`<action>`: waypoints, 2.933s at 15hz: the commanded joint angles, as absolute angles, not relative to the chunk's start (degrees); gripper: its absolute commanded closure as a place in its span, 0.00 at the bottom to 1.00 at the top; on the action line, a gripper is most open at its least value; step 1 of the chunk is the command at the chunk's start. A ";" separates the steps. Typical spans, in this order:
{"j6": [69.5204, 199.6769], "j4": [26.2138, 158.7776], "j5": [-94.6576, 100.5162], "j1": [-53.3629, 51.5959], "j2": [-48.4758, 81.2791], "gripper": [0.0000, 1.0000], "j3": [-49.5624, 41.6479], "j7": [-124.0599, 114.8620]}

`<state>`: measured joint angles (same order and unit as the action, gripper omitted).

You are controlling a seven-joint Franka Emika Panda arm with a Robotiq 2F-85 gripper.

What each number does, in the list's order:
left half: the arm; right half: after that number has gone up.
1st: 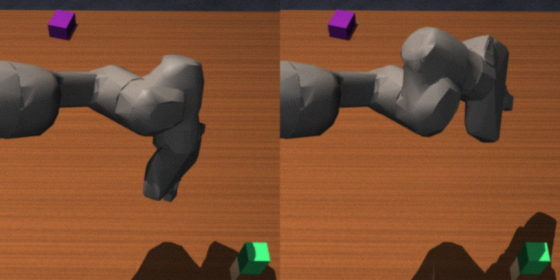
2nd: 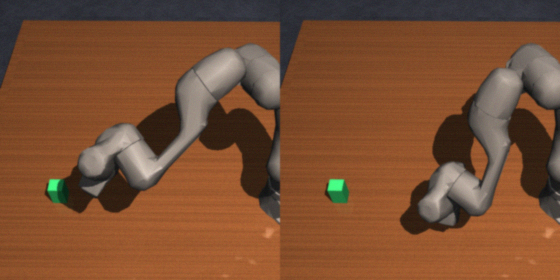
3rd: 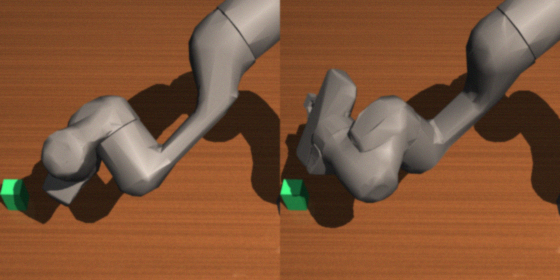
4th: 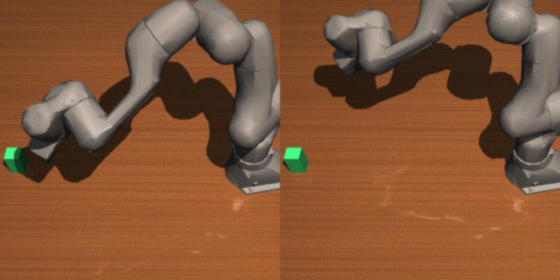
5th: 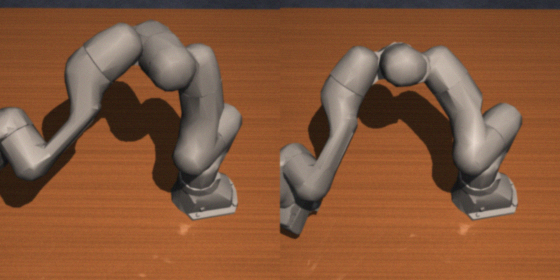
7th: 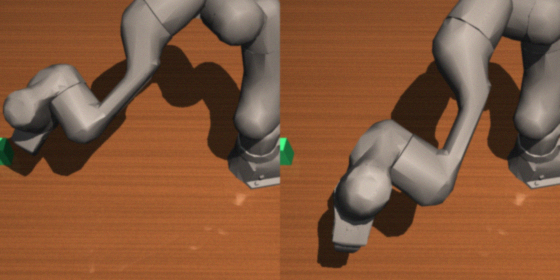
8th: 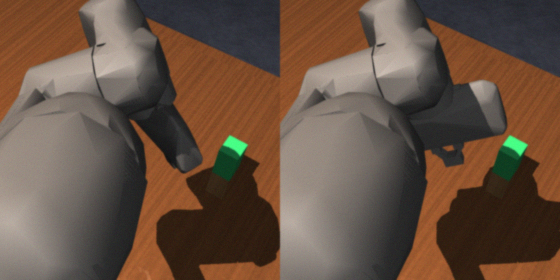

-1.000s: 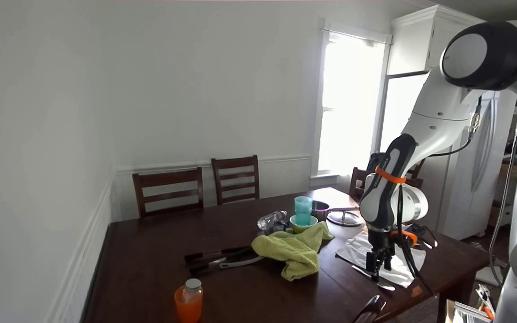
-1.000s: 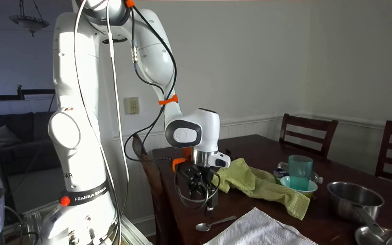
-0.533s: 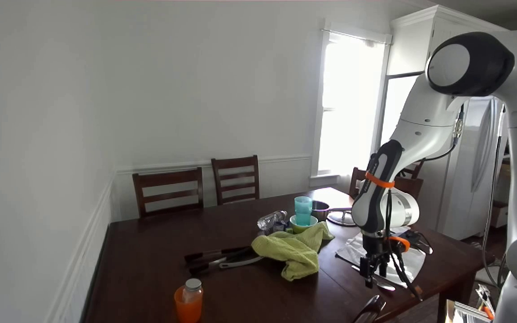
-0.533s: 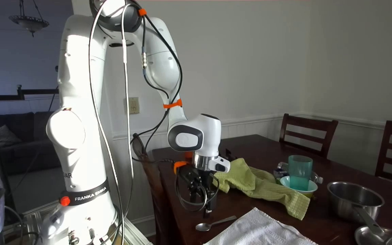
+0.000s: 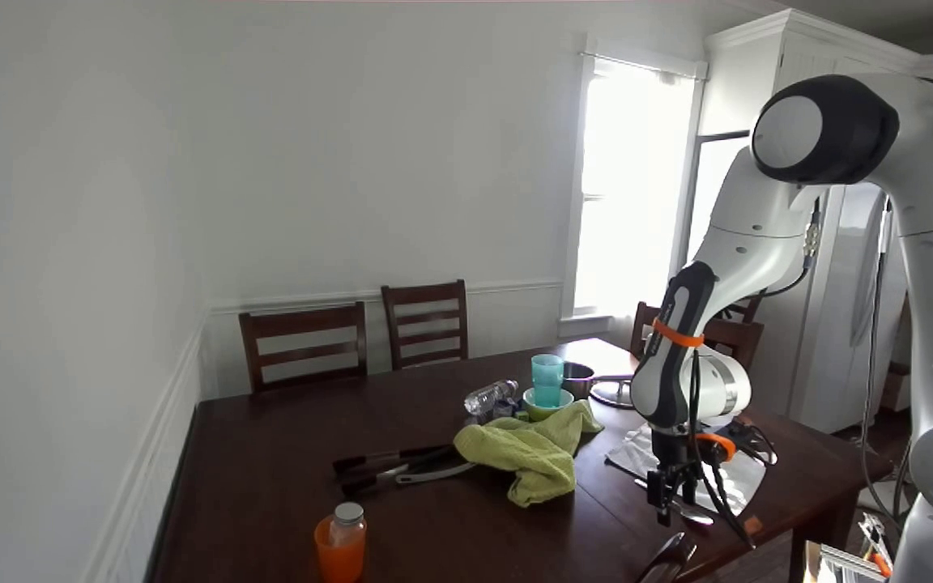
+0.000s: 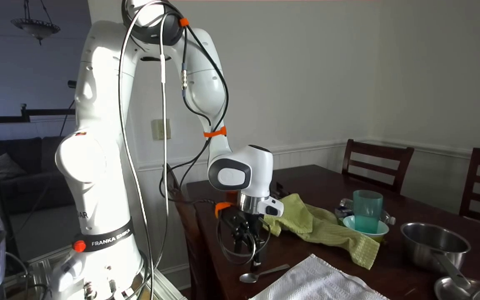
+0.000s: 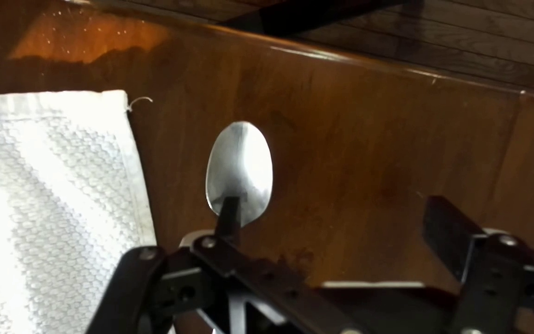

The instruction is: Put the spoon on the towel, then fold the towel

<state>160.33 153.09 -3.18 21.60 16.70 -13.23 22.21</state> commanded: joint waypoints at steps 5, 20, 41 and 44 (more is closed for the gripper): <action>160.97 152.52 -2.90 22.34 17.57 0.00 -12.26 21.64; 172.51 151.51 -0.45 23.35 22.56 0.28 -14.18 18.70; 175.38 151.20 4.87 22.48 17.66 0.98 -22.82 18.32; 174.82 150.20 6.38 24.85 16.07 0.98 -24.28 19.62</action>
